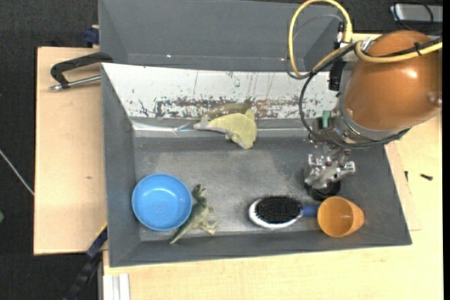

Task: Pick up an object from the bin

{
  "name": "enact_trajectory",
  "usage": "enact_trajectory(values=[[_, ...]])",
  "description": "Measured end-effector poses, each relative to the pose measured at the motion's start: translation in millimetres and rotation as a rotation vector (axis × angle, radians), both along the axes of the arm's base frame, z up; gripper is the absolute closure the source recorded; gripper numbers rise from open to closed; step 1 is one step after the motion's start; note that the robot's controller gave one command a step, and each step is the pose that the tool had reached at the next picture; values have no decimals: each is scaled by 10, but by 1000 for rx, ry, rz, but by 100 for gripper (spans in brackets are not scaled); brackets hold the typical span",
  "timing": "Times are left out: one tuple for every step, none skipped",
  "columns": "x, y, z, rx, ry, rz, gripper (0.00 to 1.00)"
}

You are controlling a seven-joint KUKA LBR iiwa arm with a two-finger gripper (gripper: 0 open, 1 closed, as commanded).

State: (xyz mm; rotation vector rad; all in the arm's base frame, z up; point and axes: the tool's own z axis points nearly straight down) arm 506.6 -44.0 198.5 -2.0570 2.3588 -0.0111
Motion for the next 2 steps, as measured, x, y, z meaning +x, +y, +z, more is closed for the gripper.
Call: enact_trajectory(values=[[-21,-13,-43,0,11,-3,0],[115,-148,496,-3,4,236,0]])
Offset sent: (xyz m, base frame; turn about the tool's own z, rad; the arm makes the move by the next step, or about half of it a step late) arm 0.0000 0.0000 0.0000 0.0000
